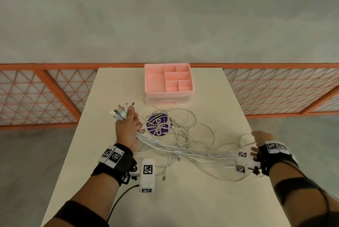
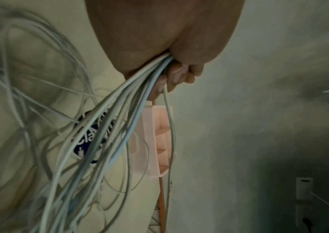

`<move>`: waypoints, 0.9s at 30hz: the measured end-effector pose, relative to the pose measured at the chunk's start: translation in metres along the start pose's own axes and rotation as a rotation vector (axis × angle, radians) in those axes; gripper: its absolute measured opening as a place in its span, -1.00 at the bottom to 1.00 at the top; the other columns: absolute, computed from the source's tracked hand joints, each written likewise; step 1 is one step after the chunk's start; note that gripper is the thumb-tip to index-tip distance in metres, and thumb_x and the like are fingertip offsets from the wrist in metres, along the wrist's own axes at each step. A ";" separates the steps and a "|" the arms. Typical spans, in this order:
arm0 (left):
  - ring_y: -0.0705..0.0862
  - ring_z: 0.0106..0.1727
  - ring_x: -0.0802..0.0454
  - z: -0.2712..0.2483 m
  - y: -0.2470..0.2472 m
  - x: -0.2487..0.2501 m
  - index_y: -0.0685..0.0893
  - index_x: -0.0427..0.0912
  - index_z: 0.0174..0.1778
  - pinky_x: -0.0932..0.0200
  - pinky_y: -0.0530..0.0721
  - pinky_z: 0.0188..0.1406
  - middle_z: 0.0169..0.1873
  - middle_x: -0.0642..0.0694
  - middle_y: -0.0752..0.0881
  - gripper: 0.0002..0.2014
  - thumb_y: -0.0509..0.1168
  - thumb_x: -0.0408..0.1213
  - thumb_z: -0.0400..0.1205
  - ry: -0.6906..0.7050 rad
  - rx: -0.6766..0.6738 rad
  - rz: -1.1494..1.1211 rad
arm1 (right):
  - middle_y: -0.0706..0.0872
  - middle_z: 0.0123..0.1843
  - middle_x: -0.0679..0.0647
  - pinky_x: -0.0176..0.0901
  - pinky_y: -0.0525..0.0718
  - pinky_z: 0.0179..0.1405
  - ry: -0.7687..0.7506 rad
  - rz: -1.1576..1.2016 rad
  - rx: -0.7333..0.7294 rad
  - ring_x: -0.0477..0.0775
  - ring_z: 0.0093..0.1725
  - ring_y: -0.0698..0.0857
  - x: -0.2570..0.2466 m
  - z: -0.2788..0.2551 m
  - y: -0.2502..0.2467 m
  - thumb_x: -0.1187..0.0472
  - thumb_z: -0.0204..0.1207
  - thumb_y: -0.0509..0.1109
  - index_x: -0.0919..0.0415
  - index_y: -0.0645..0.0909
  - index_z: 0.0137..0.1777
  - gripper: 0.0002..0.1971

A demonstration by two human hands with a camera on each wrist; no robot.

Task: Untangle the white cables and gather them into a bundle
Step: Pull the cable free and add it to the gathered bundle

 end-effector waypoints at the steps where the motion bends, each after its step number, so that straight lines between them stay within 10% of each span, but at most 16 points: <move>1: 0.30 -0.55 0.13 -0.001 0.006 0.003 0.52 -0.12 -0.34 0.22 0.32 -0.55 -0.62 0.07 0.39 -0.65 0.30 -0.08 0.75 0.019 -0.005 0.018 | 0.59 0.43 0.39 0.16 0.61 0.30 -0.059 -0.076 0.050 0.39 0.32 0.63 -0.011 -0.011 0.005 0.04 0.66 0.30 0.40 0.47 0.48 -0.48; 4: 0.32 -0.52 0.10 -0.012 0.030 0.011 0.54 -0.13 -0.33 0.16 0.52 -0.46 -0.58 0.03 0.39 -0.66 0.31 -0.10 0.74 0.072 -0.067 0.053 | 0.68 0.30 0.22 0.07 0.55 0.29 -0.450 0.060 0.084 0.29 0.33 0.63 -0.068 -0.077 0.044 -0.06 0.60 0.41 0.28 0.48 0.48 -0.43; 9: 0.29 -0.60 0.12 -0.036 0.072 0.025 0.51 -0.17 -0.33 0.17 0.50 -0.55 -0.60 0.03 0.31 -0.63 0.28 -0.08 0.75 0.065 -0.164 0.003 | 0.70 0.23 -0.20 -0.48 0.54 0.18 -1.065 -0.205 -0.566 -0.27 0.22 0.65 -0.114 -0.229 0.174 -0.18 0.35 0.59 -0.04 0.44 0.54 -0.24; 12: 0.23 -0.64 0.17 -0.042 0.085 0.033 0.48 -0.14 -0.36 0.29 0.27 -0.67 -0.59 0.05 0.29 -0.61 0.26 -0.06 0.76 -0.013 -0.214 -0.108 | 0.77 -0.01 0.01 -0.19 0.63 -0.09 -1.253 -0.508 -0.557 0.01 -0.08 0.70 -0.101 -0.258 0.227 0.04 0.55 0.44 0.09 0.58 0.30 -0.65; 16: 0.19 -0.65 0.19 -0.037 0.079 0.047 0.49 -0.12 -0.37 0.33 0.20 -0.70 -0.59 0.06 0.27 -0.60 0.25 -0.04 0.76 -0.035 -0.235 -0.145 | 0.74 -0.22 0.07 0.03 0.63 -0.21 -1.227 -0.596 -0.433 0.14 -0.23 0.68 -0.083 -0.231 0.236 -0.12 0.63 0.28 0.08 0.60 -0.11 -0.71; 27: 0.19 -0.66 0.20 -0.013 0.057 0.074 0.48 -0.07 -0.34 0.32 0.21 -0.74 -0.61 0.09 0.27 -0.62 0.21 0.01 0.78 0.001 -0.202 -0.263 | 0.65 -0.29 -0.02 0.00 0.69 -0.14 -0.828 -0.941 -0.172 0.16 -0.16 0.72 -0.034 -0.087 0.124 -0.13 0.61 0.30 0.02 0.55 -0.28 -0.69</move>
Point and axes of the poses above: each hand's wrist, its own z-axis towards the middle knuckle, its own y-axis out of the palm, x = y × z, the point moved 9 cm from there along z, towards the middle knuckle
